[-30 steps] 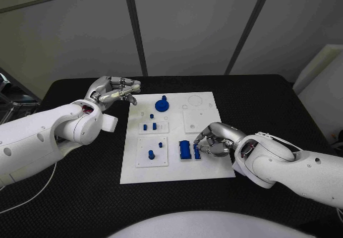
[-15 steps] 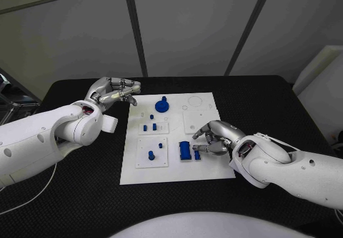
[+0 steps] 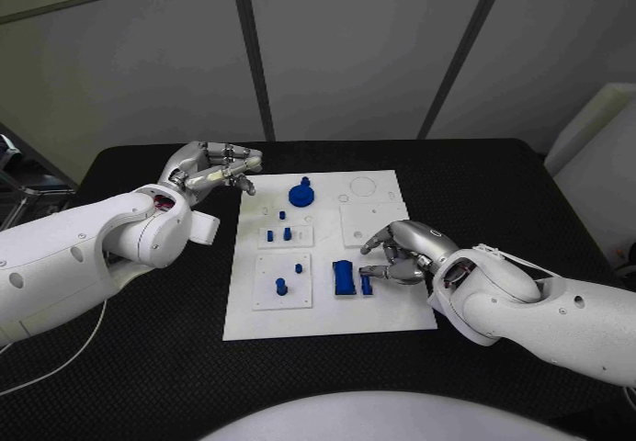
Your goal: Assemble the parts on the task board
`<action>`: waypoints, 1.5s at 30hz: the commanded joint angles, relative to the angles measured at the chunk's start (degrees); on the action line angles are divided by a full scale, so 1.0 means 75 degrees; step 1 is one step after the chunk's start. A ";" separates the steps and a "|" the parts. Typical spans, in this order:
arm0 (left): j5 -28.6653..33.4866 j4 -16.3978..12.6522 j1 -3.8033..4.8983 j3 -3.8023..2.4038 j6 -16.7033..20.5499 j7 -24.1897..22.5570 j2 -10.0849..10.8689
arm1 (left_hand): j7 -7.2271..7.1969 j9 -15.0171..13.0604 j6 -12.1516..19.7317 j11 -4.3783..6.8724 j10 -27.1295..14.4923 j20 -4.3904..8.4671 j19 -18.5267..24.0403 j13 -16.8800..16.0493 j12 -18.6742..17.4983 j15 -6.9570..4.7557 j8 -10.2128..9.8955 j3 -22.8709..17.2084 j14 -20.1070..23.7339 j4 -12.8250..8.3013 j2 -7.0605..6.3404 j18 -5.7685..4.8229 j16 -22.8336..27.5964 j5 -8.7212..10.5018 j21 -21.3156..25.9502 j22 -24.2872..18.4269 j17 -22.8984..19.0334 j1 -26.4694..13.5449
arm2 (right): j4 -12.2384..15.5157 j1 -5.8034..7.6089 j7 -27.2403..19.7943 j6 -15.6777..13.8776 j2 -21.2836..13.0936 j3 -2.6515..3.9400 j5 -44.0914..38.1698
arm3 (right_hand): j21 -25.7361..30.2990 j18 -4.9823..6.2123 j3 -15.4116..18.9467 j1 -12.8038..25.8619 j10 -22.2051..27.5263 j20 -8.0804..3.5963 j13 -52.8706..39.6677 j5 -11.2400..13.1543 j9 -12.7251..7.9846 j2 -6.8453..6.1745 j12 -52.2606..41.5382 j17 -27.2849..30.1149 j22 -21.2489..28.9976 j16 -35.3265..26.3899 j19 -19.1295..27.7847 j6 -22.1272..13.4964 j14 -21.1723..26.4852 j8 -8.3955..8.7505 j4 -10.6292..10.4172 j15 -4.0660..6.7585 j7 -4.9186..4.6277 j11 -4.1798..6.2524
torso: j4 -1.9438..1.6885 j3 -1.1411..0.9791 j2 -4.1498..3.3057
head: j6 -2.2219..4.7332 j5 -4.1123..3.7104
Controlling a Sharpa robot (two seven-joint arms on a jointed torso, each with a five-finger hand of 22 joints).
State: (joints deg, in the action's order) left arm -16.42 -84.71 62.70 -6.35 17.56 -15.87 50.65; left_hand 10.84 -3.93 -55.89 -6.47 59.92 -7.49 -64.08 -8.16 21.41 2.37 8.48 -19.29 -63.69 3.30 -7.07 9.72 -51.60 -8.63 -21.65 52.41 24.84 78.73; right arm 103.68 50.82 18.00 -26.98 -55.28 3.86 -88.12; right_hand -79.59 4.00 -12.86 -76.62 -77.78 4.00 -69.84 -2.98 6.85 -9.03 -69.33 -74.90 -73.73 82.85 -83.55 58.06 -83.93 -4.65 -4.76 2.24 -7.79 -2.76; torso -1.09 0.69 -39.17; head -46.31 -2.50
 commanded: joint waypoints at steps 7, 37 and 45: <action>0.0010 0.0009 0.0007 -0.0004 -0.0092 -0.0019 -0.0017 | 0.0006 -0.0005 0.0040 -0.0016 -0.0051 -0.0055 0.0017 0.0009 -0.0041 -0.0018 -0.0028 -0.0009 0.0045 -0.0007 0.0057 0.0084 0.0014 -0.0017 0.0039 -0.0009 -0.0013 0.0027 | -0.0181 0.0003 -0.0059 0.0388 0.0072 -0.0001 -0.0462 | 0.0047 -0.0056 0.0471 -0.0199 -0.0002 -0.0036 -0.0084 0.0030 0.0050 0.0091 -0.0109 -0.0563 -0.0019 -0.0024 0.0024 0.0302 -0.0504 -0.0255 0.0044 0.0000 0.0105 0.0090 | -0.0002 -0.0001 -0.0002 | -0.0017 0.0016; 0.0097 0.0101 -0.0107 -0.0003 -0.0073 -0.0228 -0.0109 | 0.0013 -0.0014 0.0065 -0.0032 -0.0096 -0.0090 0.0213 -0.0005 -0.0009 0.0022 -0.0019 0.0019 0.0322 0.0010 0.0054 0.0079 0.0258 -0.0014 0.0219 -0.0114 -0.0145 0.0009 | -0.0795 0.0279 -0.3740 -0.0411 -0.0371 0.0014 0.5483 | 0.5135 0.0891 0.0413 -0.1325 0.2753 0.0148 0.4785 -0.0497 -0.0073 0.1265 0.5354 0.5056 0.5566 -0.5846 0.2775 0.0063 0.1686 -0.0566 0.0025 -0.0260 -0.0173 -0.0132 | -0.0018 0.0070 0.0172 | 0.0275 -0.0047; 0.0624 0.0771 -0.0201 -0.0004 -0.0307 -0.0694 -0.0452 | -0.0056 -0.0024 -0.0085 -0.0168 -0.0047 -0.0479 0.1426 0.0432 -0.0806 0.0321 -0.0019 -0.0201 0.0734 0.0188 0.0119 0.0105 0.3273 0.0090 0.1811 -0.1492 -0.1410 -0.0005 | -0.2526 0.0561 -0.4946 -0.0019 0.0603 0.0144 0.8297 | 0.6685 0.0798 -0.0327 -0.1325 0.2189 0.0517 0.7105 -0.0370 -0.0259 0.0893 0.7235 0.6349 0.6504 -0.7949 0.3748 0.0073 0.2852 -0.0352 0.0213 -0.0668 -0.0264 -0.0442 | 0.0141 0.0114 0.0495 | 0.0732 -0.0032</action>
State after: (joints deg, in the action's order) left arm -14.78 -79.77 61.09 -6.31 16.98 -17.75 47.69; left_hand 10.53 -4.16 -56.21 -7.61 59.07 -10.68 -53.70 -5.35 16.17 4.62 8.60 -20.77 -57.69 4.47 -6.70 9.72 -28.88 -8.15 -9.02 42.24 14.92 78.97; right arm 86.01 54.73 -11.66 -29.28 -51.68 4.66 -39.65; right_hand -30.26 10.25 -14.96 -86.65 -61.00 7.71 -17.49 -6.01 5.03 -2.00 -15.77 -28.12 -25.42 24.40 -56.12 58.69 -63.18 -7.51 -3.24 -2.52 -9.40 -6.01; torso -0.73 1.42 -36.72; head -41.94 -2.98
